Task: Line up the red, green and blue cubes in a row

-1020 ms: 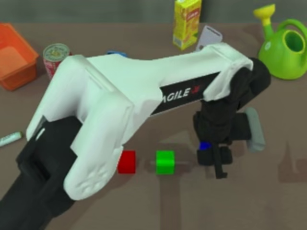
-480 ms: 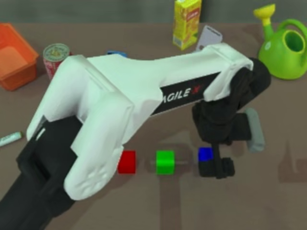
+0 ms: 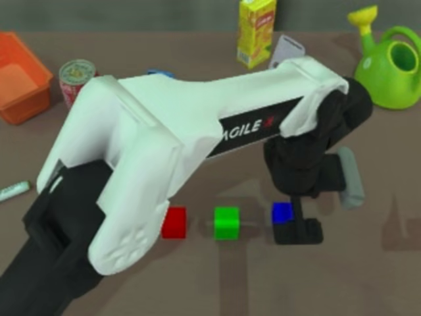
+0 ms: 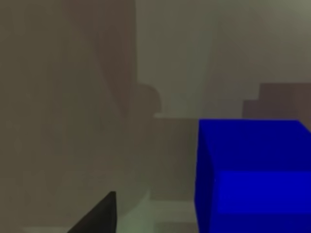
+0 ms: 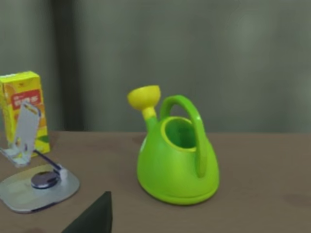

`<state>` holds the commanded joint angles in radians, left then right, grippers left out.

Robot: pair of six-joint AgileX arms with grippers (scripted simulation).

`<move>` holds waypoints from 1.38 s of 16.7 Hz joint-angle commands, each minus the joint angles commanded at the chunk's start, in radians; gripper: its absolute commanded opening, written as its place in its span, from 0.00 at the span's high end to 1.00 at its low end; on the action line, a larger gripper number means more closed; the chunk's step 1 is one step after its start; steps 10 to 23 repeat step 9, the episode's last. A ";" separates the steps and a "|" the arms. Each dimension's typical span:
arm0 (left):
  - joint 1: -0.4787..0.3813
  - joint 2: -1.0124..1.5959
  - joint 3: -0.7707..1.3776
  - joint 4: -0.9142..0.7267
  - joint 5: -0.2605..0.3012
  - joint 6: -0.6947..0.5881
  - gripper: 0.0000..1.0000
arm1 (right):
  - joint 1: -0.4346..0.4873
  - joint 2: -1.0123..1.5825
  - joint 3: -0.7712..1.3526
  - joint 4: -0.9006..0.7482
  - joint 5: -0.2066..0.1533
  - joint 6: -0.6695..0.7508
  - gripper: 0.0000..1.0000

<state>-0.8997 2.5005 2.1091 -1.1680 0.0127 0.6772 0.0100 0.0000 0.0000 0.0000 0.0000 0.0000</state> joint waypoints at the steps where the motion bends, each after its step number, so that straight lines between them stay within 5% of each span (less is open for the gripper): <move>1: 0.002 -0.001 0.024 -0.024 0.000 0.000 0.00 | 0.000 0.000 0.000 0.000 0.000 0.000 0.00; 8: 0.019 -0.021 0.220 -0.241 0.000 -0.002 0.00 | 0.000 0.000 0.000 0.000 0.000 0.000 0.00; 23: 0.020 -0.021 0.222 -0.243 0.000 -0.002 0.00 | 0.000 0.000 0.000 0.000 0.000 0.000 0.00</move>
